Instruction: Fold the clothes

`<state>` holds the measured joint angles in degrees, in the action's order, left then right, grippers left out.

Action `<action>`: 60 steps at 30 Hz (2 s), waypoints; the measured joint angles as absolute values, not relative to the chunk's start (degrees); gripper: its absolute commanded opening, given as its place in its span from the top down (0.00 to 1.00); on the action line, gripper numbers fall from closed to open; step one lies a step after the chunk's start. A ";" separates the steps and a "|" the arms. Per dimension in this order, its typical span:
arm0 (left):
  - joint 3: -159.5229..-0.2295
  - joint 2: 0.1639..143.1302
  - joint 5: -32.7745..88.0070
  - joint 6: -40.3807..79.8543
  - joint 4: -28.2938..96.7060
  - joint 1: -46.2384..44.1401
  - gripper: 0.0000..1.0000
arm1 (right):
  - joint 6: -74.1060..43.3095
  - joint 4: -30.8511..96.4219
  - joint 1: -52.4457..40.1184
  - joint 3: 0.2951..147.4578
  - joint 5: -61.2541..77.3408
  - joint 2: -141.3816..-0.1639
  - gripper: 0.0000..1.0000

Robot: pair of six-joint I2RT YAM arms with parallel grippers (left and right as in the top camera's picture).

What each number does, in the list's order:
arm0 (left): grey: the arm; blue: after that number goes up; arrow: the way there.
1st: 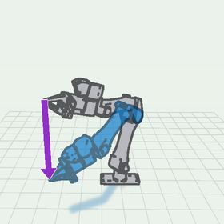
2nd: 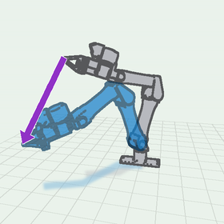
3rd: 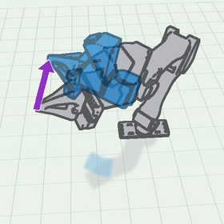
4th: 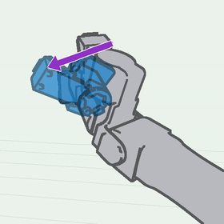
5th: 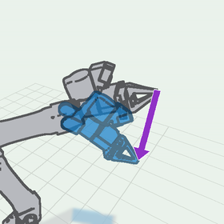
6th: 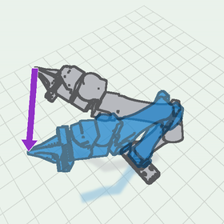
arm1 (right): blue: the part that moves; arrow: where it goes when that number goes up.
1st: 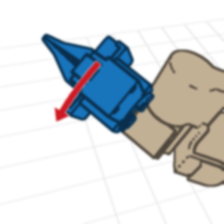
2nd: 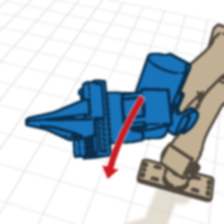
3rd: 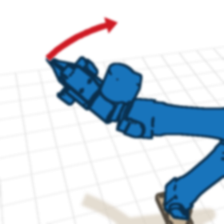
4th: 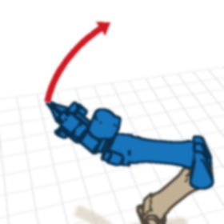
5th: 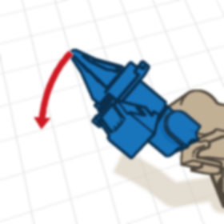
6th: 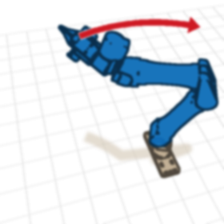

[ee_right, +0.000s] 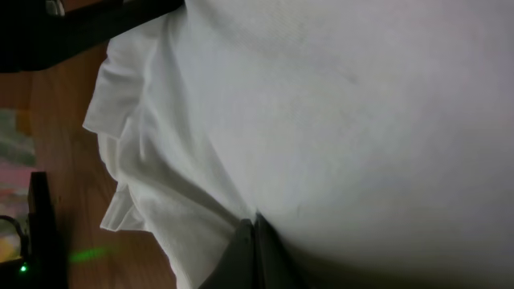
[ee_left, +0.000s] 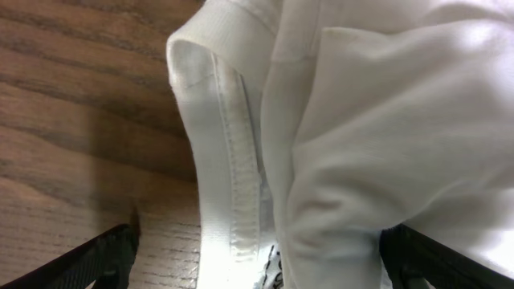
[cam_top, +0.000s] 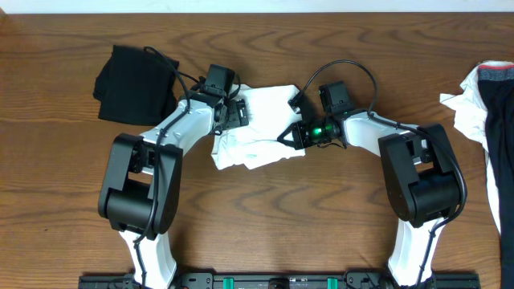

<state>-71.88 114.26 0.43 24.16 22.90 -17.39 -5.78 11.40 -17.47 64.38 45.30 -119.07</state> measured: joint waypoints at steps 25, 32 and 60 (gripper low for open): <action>-73.65 115.07 -1.91 25.30 25.69 -23.49 0.77 | -5.78 11.35 -17.47 64.40 45.10 -119.07 0.99; -73.65 115.07 -1.96 24.38 25.74 -23.44 0.56 | -5.78 11.35 -17.47 64.40 45.10 -119.07 0.99; -71.83 112.88 2.79 28.64 34.17 -19.90 0.12 | -5.78 11.38 -17.47 64.40 44.97 -119.07 0.99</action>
<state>-71.83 112.88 2.79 28.64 34.17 -19.90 -5.78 11.38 -17.47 64.40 44.97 -119.07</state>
